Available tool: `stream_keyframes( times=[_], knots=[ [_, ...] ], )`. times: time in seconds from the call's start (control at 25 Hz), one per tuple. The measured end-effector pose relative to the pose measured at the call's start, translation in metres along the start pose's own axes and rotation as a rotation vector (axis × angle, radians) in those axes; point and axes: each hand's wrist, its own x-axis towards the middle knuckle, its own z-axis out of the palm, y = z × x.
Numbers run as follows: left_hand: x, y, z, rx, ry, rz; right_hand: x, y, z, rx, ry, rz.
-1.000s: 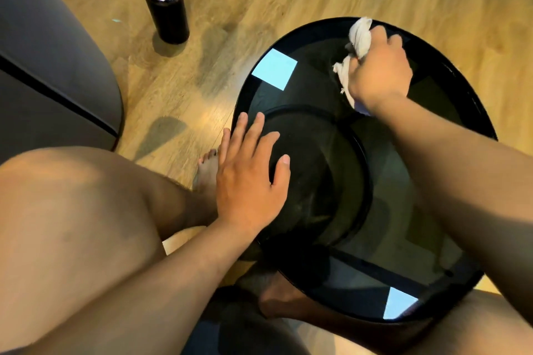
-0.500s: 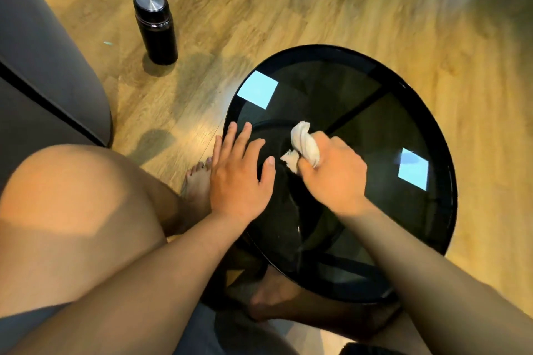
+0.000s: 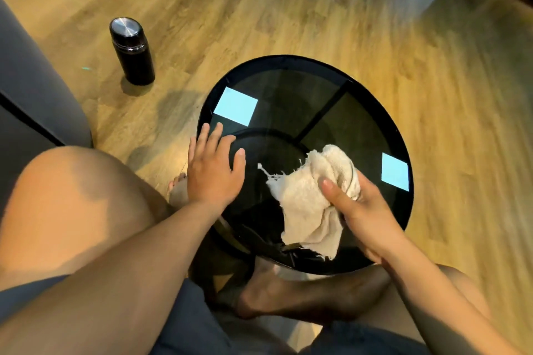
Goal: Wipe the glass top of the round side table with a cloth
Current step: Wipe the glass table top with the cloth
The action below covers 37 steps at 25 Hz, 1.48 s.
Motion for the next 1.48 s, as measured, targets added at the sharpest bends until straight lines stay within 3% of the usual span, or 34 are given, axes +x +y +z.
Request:
stream_keyframes(
  times=[0.16, 0.32, 0.4, 0.56, 0.68, 0.8, 0.92, 1.0, 1.16, 1.28, 1.4, 1.48],
  knots=[
    [0.0, 0.001, 0.001, 0.039, -0.002, -0.011, -0.002, -0.006, -0.014, -0.053, 0.081, 0.055],
    [0.0, -0.001, 0.003, 0.066, -0.003, 0.0, -0.004, -0.017, -0.021, 0.126, 0.135, 0.092],
    [0.0, -0.001, 0.003, 0.068, -0.002, -0.009, -0.003, -0.028, -0.032, 0.079, 0.208, 0.072],
    [0.001, -0.001, 0.003, 0.077, -0.002, -0.002, 0.002, -0.06, -0.074, 0.01, 0.44, -0.165],
    [0.002, -0.001, 0.003, 0.079, -0.001, -0.001, 0.001, -0.087, -0.092, -0.245, 0.508, -0.331],
    [0.001, 0.0, 0.002, 0.073, -0.003, -0.005, 0.002, -0.099, -0.1, -0.474, 0.526, -0.342],
    [0.001, 0.0, 0.003, 0.08, -0.004, -0.002, 0.004, -0.104, -0.102, -0.549, 0.585, -0.322],
    [0.002, -0.001, 0.003, 0.079, 0.001, -0.009, 0.001, -0.094, -0.085, -0.495, 0.484, -0.292],
    [0.001, 0.0, 0.002, 0.091, -0.002, -0.003, -0.019, -0.072, -0.024, -0.205, -0.01, -0.219],
    [0.002, -0.002, 0.003, 0.082, 0.001, -0.001, -0.009, -0.056, -0.026, -0.147, 0.053, -0.194],
    [0.001, -0.002, 0.004, 0.075, 0.007, 0.0, 0.01, -0.022, -0.051, -0.54, 0.251, 0.016],
    [0.001, -0.001, 0.004, 0.069, 0.008, -0.005, 0.014, 0.008, -0.053, -0.889, 0.29, 0.026]
  ],
)
